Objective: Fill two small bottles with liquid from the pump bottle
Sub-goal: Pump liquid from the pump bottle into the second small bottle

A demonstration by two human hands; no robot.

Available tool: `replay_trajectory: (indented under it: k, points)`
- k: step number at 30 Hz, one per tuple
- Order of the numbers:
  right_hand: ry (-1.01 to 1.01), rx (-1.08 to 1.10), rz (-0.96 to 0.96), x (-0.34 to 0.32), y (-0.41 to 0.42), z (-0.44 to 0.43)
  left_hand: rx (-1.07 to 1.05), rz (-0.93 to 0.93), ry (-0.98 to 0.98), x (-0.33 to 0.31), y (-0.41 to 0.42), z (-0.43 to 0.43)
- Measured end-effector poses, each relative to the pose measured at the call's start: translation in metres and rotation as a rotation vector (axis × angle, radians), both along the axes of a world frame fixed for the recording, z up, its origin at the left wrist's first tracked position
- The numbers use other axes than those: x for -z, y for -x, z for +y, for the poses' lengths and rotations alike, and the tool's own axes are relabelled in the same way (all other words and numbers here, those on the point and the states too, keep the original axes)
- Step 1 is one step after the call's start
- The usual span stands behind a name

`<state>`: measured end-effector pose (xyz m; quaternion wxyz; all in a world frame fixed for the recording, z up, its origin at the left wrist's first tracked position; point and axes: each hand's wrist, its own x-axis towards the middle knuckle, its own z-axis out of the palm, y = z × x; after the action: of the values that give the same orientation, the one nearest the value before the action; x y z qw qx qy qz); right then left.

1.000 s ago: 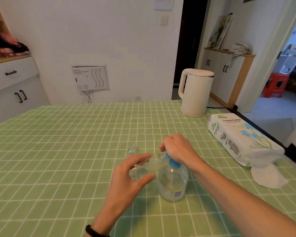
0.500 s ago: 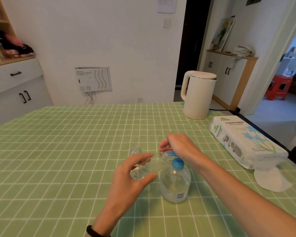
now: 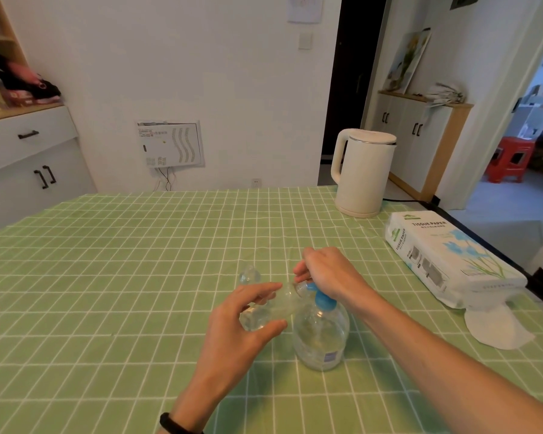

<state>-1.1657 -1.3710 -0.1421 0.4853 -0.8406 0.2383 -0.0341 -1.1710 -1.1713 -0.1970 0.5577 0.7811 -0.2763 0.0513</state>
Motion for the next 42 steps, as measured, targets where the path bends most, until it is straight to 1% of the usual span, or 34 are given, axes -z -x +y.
replay_trajectory:
  k: [9, 20, 32, 42]
  points:
    - [0.040, -0.057, 0.042, -0.018, 0.003, -0.005, -0.009, -0.005, 0.013, -0.005, 0.000, 0.001]
    - [0.107, -0.027, 0.054, -0.003, 0.005, 0.002, 0.004, 0.016, 0.005, 0.005, -0.002, -0.003]
    - [0.170, 0.006, 0.036, -0.017, 0.006, 0.000, -0.008, 0.024, -0.004, 0.001, 0.000, 0.000]
    - [0.201, 0.022, 0.060, -0.007, 0.005, 0.004, 0.004, 0.024, 0.014, 0.005, -0.003, -0.004]
